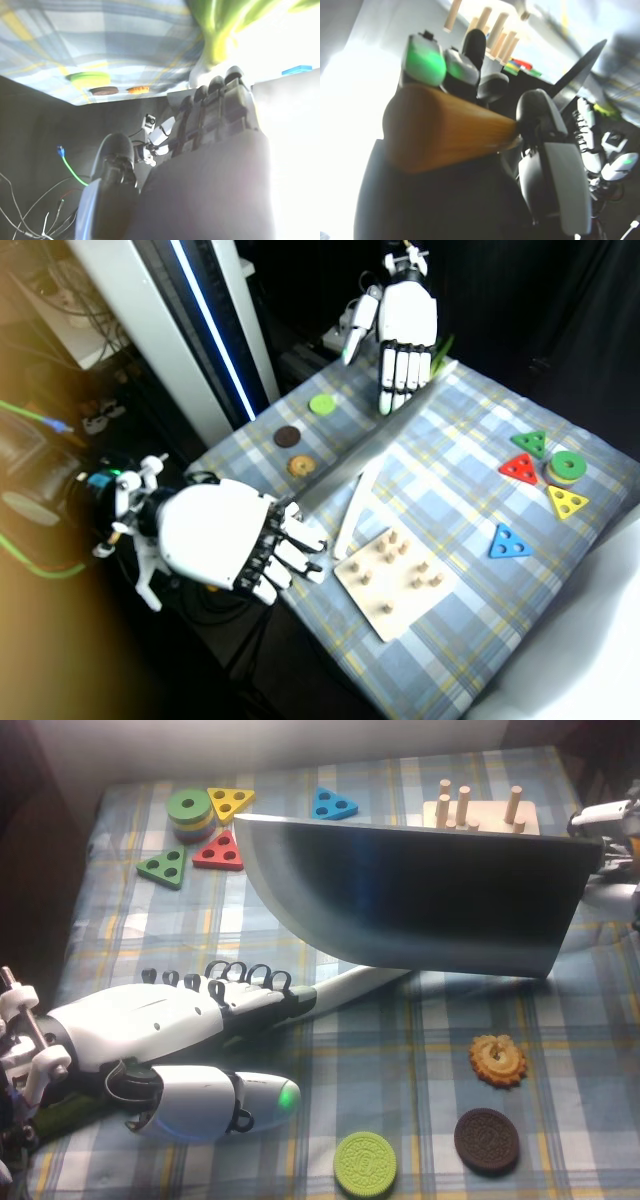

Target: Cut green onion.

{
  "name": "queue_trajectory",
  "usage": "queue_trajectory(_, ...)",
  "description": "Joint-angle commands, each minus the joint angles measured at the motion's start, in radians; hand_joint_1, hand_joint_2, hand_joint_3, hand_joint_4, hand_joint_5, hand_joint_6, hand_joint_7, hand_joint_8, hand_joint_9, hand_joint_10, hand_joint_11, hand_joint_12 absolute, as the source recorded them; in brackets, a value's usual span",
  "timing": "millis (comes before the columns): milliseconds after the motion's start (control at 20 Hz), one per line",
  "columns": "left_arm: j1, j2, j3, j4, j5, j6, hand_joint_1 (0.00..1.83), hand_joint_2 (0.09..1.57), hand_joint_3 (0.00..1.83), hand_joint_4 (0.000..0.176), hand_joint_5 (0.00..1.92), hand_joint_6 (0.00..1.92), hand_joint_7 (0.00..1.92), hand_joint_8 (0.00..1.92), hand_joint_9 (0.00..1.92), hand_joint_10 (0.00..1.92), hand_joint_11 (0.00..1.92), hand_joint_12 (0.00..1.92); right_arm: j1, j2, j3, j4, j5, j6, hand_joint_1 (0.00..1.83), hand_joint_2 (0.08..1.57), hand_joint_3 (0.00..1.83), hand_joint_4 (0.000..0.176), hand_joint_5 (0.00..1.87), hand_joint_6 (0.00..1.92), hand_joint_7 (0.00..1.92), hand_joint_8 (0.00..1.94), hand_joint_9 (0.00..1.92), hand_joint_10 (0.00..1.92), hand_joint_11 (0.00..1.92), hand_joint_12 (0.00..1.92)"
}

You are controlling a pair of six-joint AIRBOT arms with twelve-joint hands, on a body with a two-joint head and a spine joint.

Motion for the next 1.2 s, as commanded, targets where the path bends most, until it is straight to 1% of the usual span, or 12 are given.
queue_trajectory(0,-0.009,0.003,-0.003,-0.004,-0.110,-0.003,0.00,1.30,0.00,0.000,0.00,0.00,0.02,0.01,0.02,0.01,0.00,0.00,0.005,0.004,0.004,0.006,0.111,0.004,0.13,1.57,0.02,0.000,0.60,1.92,0.92,1.94,1.10,1.92,1.22,1.92)
queue_trajectory(250,-0.009,0.003,-0.002,-0.007,-0.112,-0.003,0.00,1.31,0.00,0.000,0.00,0.00,0.01,0.00,0.01,0.00,0.00,0.00,0.020,0.009,0.014,0.040,0.202,0.016,0.15,1.57,0.03,0.000,0.59,1.92,0.98,1.94,1.20,1.92,1.34,1.92)
queue_trajectory(350,-0.009,0.004,-0.001,-0.012,-0.118,-0.003,0.00,1.30,0.00,0.000,0.00,0.00,0.01,0.00,0.02,0.01,0.00,0.00,0.042,0.016,0.017,0.073,0.269,0.016,0.06,1.57,0.01,0.066,0.54,1.92,0.98,1.94,1.21,1.92,1.34,1.92)
queue_trajectory(400,-0.009,0.005,-0.001,-0.016,-0.123,-0.003,0.00,1.31,0.00,0.000,0.00,0.00,0.01,0.00,0.02,0.00,0.00,0.00,0.053,0.019,0.019,0.084,0.290,0.015,0.05,1.57,0.02,0.071,0.50,1.92,0.94,1.94,1.20,1.92,1.35,1.92)
queue_trajectory(450,-0.009,0.007,-0.001,-0.025,-0.138,-0.003,0.00,1.31,0.00,0.000,0.00,0.00,0.01,0.00,0.00,0.00,0.00,0.00,0.076,0.022,0.022,0.098,0.309,0.002,0.06,1.57,0.02,0.104,0.45,1.92,0.96,1.94,1.23,1.92,1.40,1.92)
queue_trajectory(550,-0.009,0.013,-0.005,-0.040,-0.175,-0.003,0.00,1.30,0.00,0.000,0.00,0.00,0.00,0.00,0.00,0.00,0.00,0.00,0.111,0.024,0.031,0.111,0.313,-0.021,0.12,1.57,0.03,0.107,0.41,1.92,0.87,1.94,1.15,1.92,1.31,1.92)
queue_trajectory(700,-0.009,0.037,-0.018,-0.062,-0.244,-0.003,0.00,1.32,0.00,0.000,0.04,0.02,0.03,0.01,0.02,0.01,0.00,0.00,0.129,0.024,0.051,0.117,0.302,-0.028,0.28,1.57,0.04,0.065,0.53,1.92,0.83,1.94,1.06,1.92,1.19,1.92)
queue_trajectory(750,-0.007,0.046,-0.024,-0.069,-0.270,-0.003,0.00,1.32,0.00,0.000,0.04,0.02,0.03,0.01,0.02,0.01,0.00,0.00,0.132,0.024,0.056,0.117,0.292,-0.035,0.28,1.57,0.04,0.065,0.53,1.92,0.83,1.94,1.06,1.92,1.19,1.92)
queue_trajectory(850,0.006,0.078,-0.045,-0.087,-0.356,-0.004,0.00,1.32,0.00,0.000,0.04,0.01,0.04,0.01,0.05,0.02,0.00,0.00,0.146,0.020,0.071,0.117,0.246,-0.054,0.31,1.57,0.05,0.037,0.56,1.92,0.89,1.94,1.11,1.92,1.23,1.92)
queue_trajectory(950,0.019,0.098,-0.058,-0.107,-0.431,-0.004,0.00,1.31,0.00,0.000,0.03,0.00,0.03,0.01,0.02,0.00,0.00,0.00,0.161,0.015,0.087,0.116,0.205,-0.069,0.36,1.57,0.05,0.029,0.53,1.92,0.91,1.94,1.16,1.92,1.29,1.92)
queue_trajectory(1100,0.045,0.112,-0.065,-0.168,-0.566,-0.005,0.00,1.34,0.01,0.000,0.04,0.00,0.06,0.00,0.06,0.00,0.00,0.00,0.195,0.000,0.122,0.115,0.124,-0.092,0.39,1.57,0.04,0.034,0.56,1.92,0.93,1.94,1.18,1.92,1.30,1.92)
queue_trajectory(1150,0.053,0.116,-0.067,-0.185,-0.610,-0.005,0.00,1.35,0.00,0.000,0.01,0.00,0.01,0.00,0.01,0.00,0.00,0.00,0.206,-0.008,0.138,0.115,0.096,-0.095,0.39,1.57,0.04,0.052,0.58,1.92,0.94,1.94,1.20,1.92,1.32,1.92)
